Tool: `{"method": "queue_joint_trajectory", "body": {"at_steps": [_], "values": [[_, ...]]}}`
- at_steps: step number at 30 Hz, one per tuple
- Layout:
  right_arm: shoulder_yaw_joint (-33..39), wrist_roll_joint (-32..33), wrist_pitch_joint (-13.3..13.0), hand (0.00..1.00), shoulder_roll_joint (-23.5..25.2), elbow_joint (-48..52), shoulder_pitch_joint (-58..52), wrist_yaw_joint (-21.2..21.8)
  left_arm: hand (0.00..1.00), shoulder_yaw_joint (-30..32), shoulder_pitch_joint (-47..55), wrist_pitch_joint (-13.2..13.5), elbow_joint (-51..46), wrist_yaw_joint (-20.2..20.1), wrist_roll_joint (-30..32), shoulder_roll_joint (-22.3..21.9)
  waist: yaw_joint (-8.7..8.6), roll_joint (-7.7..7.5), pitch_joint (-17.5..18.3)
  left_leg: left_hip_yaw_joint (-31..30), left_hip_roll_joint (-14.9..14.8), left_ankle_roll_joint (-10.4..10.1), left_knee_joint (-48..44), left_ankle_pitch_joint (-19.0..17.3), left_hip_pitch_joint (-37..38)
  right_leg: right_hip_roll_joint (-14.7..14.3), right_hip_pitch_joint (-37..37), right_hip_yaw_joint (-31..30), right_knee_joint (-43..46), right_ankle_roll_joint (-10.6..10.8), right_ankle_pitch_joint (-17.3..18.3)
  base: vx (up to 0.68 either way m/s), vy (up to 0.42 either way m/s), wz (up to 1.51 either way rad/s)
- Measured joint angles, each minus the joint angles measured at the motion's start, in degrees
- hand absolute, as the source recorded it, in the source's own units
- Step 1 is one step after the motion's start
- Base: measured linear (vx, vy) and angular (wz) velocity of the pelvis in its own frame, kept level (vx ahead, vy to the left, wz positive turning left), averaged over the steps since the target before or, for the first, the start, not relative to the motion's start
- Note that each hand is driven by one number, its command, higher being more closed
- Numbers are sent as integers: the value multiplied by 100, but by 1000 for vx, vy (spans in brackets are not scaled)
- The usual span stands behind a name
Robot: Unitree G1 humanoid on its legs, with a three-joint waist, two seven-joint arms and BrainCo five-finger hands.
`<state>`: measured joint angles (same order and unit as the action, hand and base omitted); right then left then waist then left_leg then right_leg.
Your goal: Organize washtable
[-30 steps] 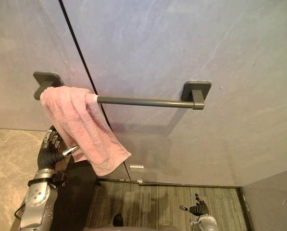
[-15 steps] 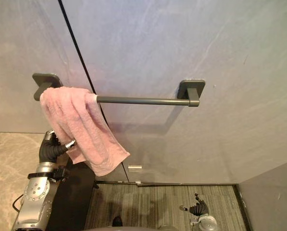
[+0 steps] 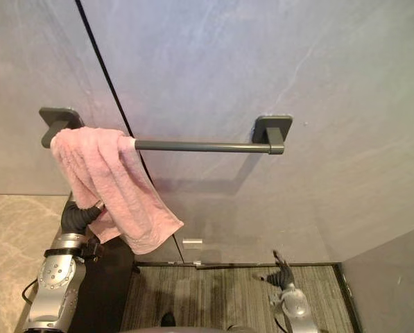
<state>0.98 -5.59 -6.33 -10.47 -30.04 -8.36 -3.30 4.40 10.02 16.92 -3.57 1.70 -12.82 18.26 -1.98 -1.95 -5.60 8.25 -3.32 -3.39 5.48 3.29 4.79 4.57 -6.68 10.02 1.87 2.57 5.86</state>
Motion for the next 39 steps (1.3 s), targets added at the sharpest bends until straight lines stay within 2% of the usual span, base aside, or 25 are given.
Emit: {"method": "queue_joint_trajectory", "body": {"at_steps": [2,4,9,14,21,26,39], "values": [[-146,64,-14,0,-4,587,-102,39,100,-39,28,-1,-98,39,6,-35,5,-7,-2,12,-3,0,-1,0,0,-5,7,-19,-1,0,-7,-17,-6,-6],[-398,69,-148,0,-72,1516,-317,171,100,-43,43,2,-227,102,14,-165,-2,-11,-2,40,-7,10,-1,-11,4,-9,19,-49,2,0,-8,-22,-8,-5],[-696,322,-456,0,-320,2514,-347,530,100,-205,63,45,-416,98,223,-208,3,-18,-2,111,-16,33,-2,-37,2,-13,72,-125,27,6,-13,-19,-1,-8],[-1384,841,-568,0,-1019,3156,-10,790,100,-280,58,107,-507,100,225,-207,14,-20,-2,137,-21,36,-3,-43,5,-18,91,-162,46,6,-13,-6,-1,-3],[-2012,1523,-637,0,-1266,3156,924,950,100,-495,7,126,-491,119,216,-199,128,-19,-2,136,-37,37,-3,-41,6,-30,91,-178,102,6,-13,0,0,0],[-2389,1578,-640,0,-1251,3155,1391,925,100,-497,-18,129,-342,212,210,-209,148,-18,-1,79,-33,40,-2,-34,-5,-26,76,-121,112,6,-11,-19,-7,5],[-2654,1575,-623,0,-896,2610,2212,700,100,-573,-286,129,60,213,113,-389,275,-11,4,-162,-31,33,1,85,-142,-32,94,94,122,-2,-4,-25,-9,9]]}}
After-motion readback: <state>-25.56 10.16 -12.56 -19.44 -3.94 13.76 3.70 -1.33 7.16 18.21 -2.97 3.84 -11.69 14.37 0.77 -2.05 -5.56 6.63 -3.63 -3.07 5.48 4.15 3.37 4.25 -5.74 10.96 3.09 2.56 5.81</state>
